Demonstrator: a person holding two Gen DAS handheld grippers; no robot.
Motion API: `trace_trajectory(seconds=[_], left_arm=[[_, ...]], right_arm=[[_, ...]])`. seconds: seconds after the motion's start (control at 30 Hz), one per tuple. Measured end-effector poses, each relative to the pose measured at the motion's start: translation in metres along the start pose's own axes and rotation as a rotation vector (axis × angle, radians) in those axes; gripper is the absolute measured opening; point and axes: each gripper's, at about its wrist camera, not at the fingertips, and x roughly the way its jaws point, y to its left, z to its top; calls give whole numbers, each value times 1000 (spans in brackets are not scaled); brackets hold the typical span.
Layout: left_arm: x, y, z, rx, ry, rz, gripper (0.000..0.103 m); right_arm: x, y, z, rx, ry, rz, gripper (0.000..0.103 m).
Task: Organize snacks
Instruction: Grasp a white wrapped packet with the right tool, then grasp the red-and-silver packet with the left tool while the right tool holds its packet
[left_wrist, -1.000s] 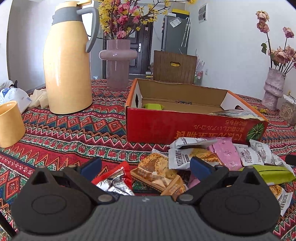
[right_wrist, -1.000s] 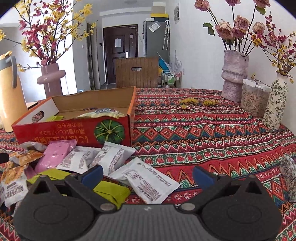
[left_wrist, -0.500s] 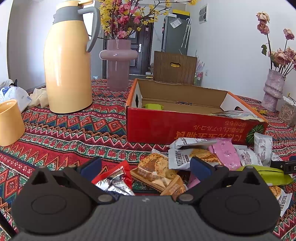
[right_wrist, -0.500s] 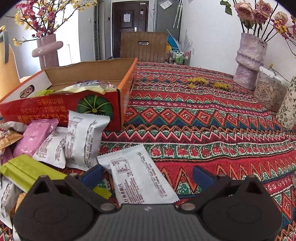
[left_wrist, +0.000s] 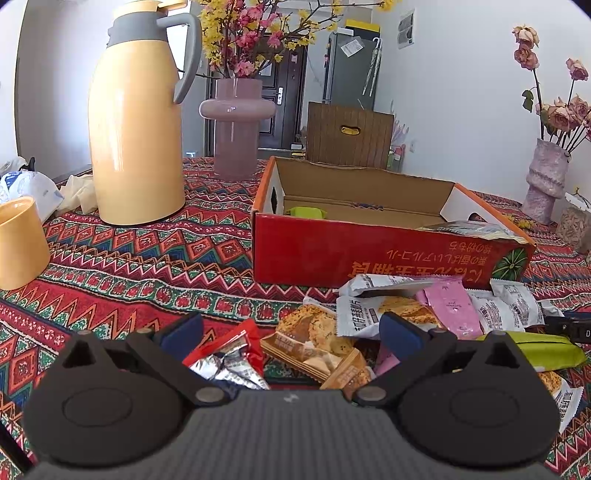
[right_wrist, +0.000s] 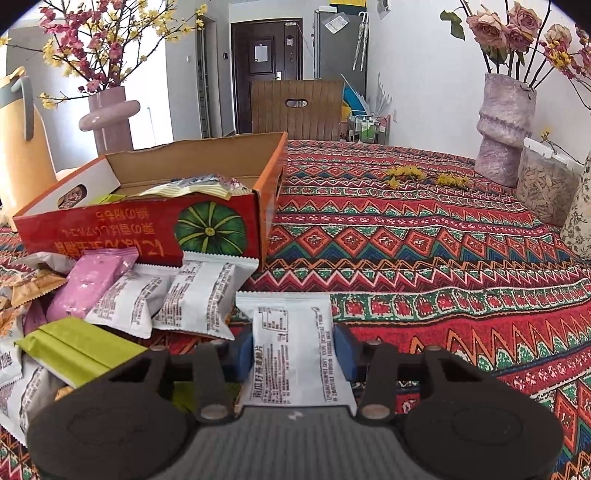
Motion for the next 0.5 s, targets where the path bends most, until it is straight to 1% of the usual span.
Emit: trace_trajectory(seconds=[0.1, 0.33, 0.43, 0.5], left_arm=[[0, 0, 0, -2, 0, 0, 103], [1, 0, -1, -2, 0, 1, 103], [1, 0, -1, -2, 0, 4, 103], [0, 1, -1, -3, 0, 7, 103]], right_arm=[[-6, 2, -3, 24, -29, -18, 40], [-40, 13, -15, 47, -160, -66, 40], [-50, 17, -21, 67, -187, -63, 40], [-52, 20, -25, 86, -189, -52, 40]])
